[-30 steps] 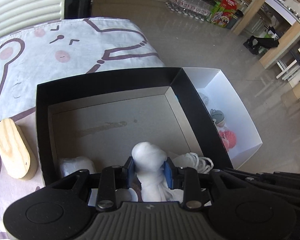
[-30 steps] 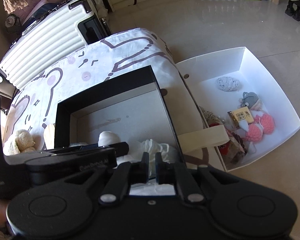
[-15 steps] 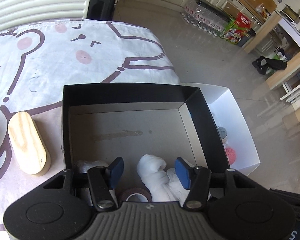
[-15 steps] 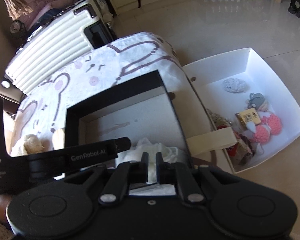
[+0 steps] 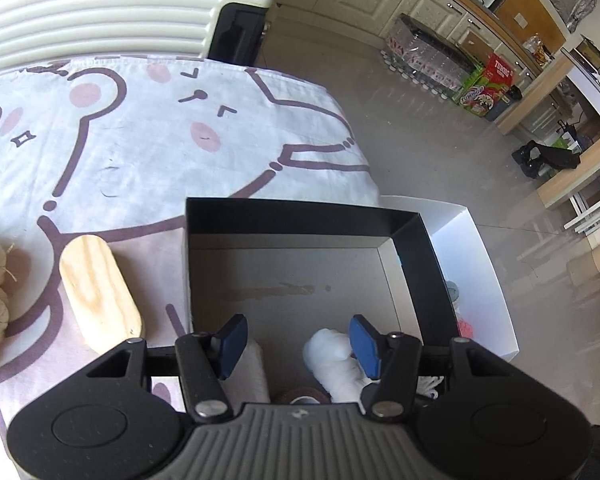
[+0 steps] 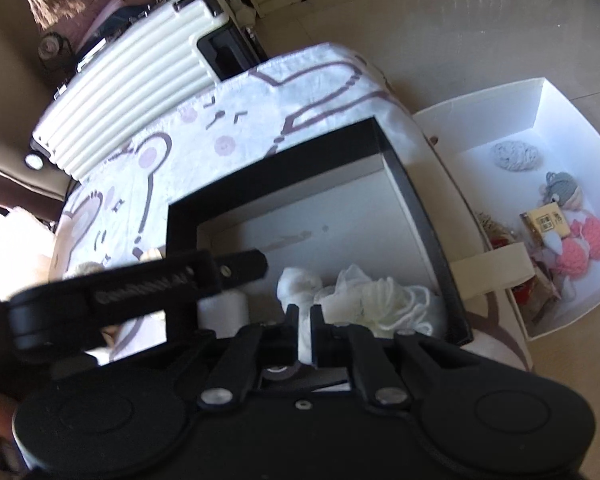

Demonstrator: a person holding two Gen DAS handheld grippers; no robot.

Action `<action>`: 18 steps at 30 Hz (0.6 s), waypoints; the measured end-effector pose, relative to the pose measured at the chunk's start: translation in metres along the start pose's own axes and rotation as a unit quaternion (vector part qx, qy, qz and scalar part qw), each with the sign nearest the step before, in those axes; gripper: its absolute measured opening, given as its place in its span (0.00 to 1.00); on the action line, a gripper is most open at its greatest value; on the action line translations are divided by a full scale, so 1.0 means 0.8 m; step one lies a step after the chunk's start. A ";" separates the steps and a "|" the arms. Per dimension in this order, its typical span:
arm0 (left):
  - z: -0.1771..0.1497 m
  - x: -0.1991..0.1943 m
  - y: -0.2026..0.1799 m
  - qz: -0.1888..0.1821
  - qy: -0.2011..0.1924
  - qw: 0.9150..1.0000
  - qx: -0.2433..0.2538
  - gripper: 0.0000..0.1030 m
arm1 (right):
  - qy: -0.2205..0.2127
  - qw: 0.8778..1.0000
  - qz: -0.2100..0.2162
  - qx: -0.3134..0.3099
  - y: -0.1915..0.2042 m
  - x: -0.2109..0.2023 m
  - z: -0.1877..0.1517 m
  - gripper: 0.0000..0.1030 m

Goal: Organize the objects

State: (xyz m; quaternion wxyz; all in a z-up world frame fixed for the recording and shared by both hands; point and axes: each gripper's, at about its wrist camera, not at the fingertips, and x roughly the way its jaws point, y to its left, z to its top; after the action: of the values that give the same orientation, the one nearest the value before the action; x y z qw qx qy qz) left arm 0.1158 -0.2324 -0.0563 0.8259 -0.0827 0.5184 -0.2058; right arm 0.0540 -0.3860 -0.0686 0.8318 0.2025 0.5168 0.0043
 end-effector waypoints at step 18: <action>-0.005 -0.031 0.003 0.023 -0.021 0.999 0.041 0.55 | -0.065 0.996 -0.055 0.008 0.000 -0.044 0.000 0.15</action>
State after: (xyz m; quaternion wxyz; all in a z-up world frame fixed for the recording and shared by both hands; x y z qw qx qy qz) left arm 0.1034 -0.2195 -0.0383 0.8439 -0.0409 0.4937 -0.2059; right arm 0.0379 -0.3937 -0.0381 0.8610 0.1803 0.4721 -0.0583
